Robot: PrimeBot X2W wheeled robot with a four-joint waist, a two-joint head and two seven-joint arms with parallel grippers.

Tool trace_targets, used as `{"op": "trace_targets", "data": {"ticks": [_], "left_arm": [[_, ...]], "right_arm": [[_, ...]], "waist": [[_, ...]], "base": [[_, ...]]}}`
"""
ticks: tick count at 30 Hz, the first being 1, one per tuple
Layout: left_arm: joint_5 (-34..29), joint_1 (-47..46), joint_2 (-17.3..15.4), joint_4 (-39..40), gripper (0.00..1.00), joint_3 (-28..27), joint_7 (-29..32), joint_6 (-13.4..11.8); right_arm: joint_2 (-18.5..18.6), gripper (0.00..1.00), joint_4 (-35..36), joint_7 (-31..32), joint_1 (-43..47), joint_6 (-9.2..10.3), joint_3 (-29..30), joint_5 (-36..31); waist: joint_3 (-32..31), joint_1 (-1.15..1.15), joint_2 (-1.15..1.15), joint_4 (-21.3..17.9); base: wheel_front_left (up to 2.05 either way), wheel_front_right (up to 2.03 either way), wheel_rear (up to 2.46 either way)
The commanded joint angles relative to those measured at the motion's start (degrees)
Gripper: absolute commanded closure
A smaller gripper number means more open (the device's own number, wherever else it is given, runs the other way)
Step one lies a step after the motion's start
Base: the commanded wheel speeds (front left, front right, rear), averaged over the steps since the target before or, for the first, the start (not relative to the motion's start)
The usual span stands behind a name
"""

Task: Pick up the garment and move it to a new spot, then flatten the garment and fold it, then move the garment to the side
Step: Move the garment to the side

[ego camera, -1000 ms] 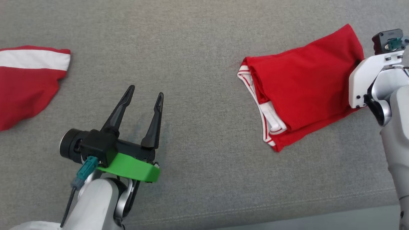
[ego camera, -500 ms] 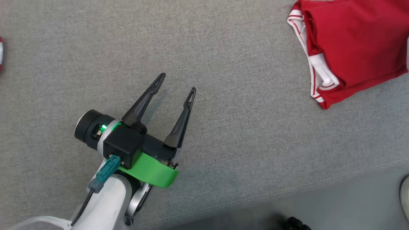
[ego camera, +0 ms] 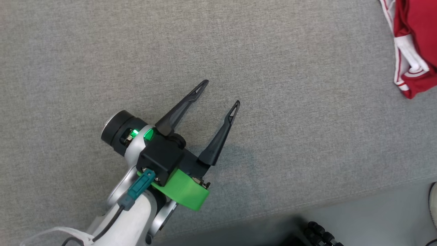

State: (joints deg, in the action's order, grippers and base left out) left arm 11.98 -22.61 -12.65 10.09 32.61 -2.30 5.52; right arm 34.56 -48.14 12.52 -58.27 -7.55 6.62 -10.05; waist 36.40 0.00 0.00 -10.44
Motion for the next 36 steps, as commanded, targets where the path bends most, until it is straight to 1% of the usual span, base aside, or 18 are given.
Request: {"op": "trace_targets", "data": {"ticks": [1, 3, 4, 5, 6, 8, 12, 16, 17, 19, 21, 25, 28, 29, 32, 34, 36], "left_arm": [[-0.23, -1.0, -0.17, 0.23, 0.0, 0.2, 0.09, 0.26], [-0.3, -1.21, -0.01, 0.17, 0.0, 0.72, 0.11, 0.37], [-0.31, -1.23, 0.04, -0.02, 0.0, 1.07, 0.15, 0.42], [-0.29, -1.31, 0.16, -0.2, 0.0, 1.44, 0.1, 0.5], [-0.19, -1.45, 0.3, -0.39, 0.0, 1.75, -0.02, 0.42], [0.17, -1.63, 0.59, -0.9, 0.0, 2.17, -0.58, 0.49], [0.56, -1.81, 1.06, -2.42, 0.0, 2.08, -2.86, 0.39], [0.62, -0.96, 1.31, -5.73, 0.0, 1.28, -5.52, -0.72], [1.16, 0.03, 1.96, -7.55, 0.0, 0.42, -7.06, -1.9], [2.06, 1.18, 2.19, -9.76, 0.0, -0.69, -8.3, -2.99], [3.75, 2.37, 2.81, -11.8, 0.0, -2.37, -9.15, -4.29], [7.02, 4.84, 3.25, -15.85, 0.0, -4.78, -10.01, -5.23], [9.06, 6.62, 3.6, -18.2, 0.0, -7.05, -10.87, -6.26], [9.06, 6.62, 3.6, -18.2, 0.0, -7.05, -10.87, -6.26], [11.05, 8.17, 3.77, -19.87, 0.0, -9.7, -11.54, -7.74], [12.52, 9.38, 4.02, -20.91, 0.0, -11.58, -11.84, -8.68], [14.13, 10.49, 4.03, -22.05, 0.0, -13.87, -11.78, -10.23]], "right_arm": [[0.93, 1.0, -0.04, -0.42, -0.96, 0.12, 0.77, -1.12], [1.18, 1.0, -0.75, -0.06, -0.64, 0.12, 2.29, -2.66], [1.19, 0.82, -1.01, 0.0, -0.38, 0.12, 3.01, -3.41], [1.55, 0.56, -1.15, 0.02, -0.03, 0.12, 3.72, -4.41], [1.82, 0.0, -1.28, -0.14, 0.33, 0.12, 4.45, -5.22], [1.78, 0.0, -1.55, -0.23, 1.05, 0.12, 6.39, -7.06], [-0.11, 0.0, -1.22, -2.45, 2.12, 0.12, 8.54, -8.44], [-2.34, 0.0, -0.97, -6.68, 3.88, 0.12, 7.17, -8.31], [-3.84, 0.0, -1.14, -8.89, 5.29, 0.12, 5.98, -7.13], [-5.25, 0.0, -1.04, -11.3, 6.79, 0.12, 5.33, -5.17], [-8.17, 0.0, -1.1, -14.18, 7.8, 0.11, 5.6, -0.28], [-12.29, 0.0, 1.02, -18.31, 11.75, 0.12, 3.87, 7.07], [-15.08, 0.0, 4.09, -19.91, 15.43, 0.12, 3.32, 13.61], [-15.08, 0.0, 4.09, -19.91, 15.43, 0.12, 3.32, 13.61], [-17.16, 0.0, 7.73, -20.17, 19.69, 0.11, 2.47, 19.08], [-18.24, 0.0, 10.15, -19.77, 22.47, 0.11, 1.75, 21.53], [-19.76, 0.0, 12.66, -20.11, 24.86, 0.11, 1.97, 23.92]], "waist": [[0.24, 0.0, 0.0, 0.41], [0.38, 0.0, 0.0, 0.75], [0.38, 0.0, 0.0, 0.88], [0.31, 0.0, 0.0, 1.09], [0.18, 0.0, 0.0, 1.31], [-0.36, 0.0, 0.0, 1.73], [-2.46, 0.0, 0.0, 2.41], [-6.55, 0.0, 0.0, 3.13], [-8.92, 0.0, 0.0, 3.63], [-11.86, 0.0, 0.0, 4.14], [-14.62, 0.0, 0.0, 4.44], [-20.2, 0.0, 0.0, 5.14], [-23.79, 0.0, 0.0, 6.13], [-23.79, 0.0, 0.0, 6.13], [-26.95, 0.0, 0.0, 7.18], [-29.09, 0.0, 0.0, 7.82], [-31.08, 0.0, 0.0, 8.42]], "base": [[0.0, 0.0, 0.0], [0.0, 0.0, 0.0], [0.0, 0.0, 0.0], [0.0, 0.0, 0.0], [0.0, 0.0, 0.0], [0.0, 0.0, 0.0], [0.0, 0.0, 0.0], [0.0, 0.0, 0.0], [0.0, 0.0, 0.0], [0.0, 0.0, 0.0], [0.0, 0.0, 0.0], [0.0, 0.0, 0.0], [0.0, 0.0, 0.0], [0.0, 0.0, 0.0], [0.0, 0.0, 0.0], [0.0, 0.0, 0.0], [0.0, 0.0, 0.0]]}}
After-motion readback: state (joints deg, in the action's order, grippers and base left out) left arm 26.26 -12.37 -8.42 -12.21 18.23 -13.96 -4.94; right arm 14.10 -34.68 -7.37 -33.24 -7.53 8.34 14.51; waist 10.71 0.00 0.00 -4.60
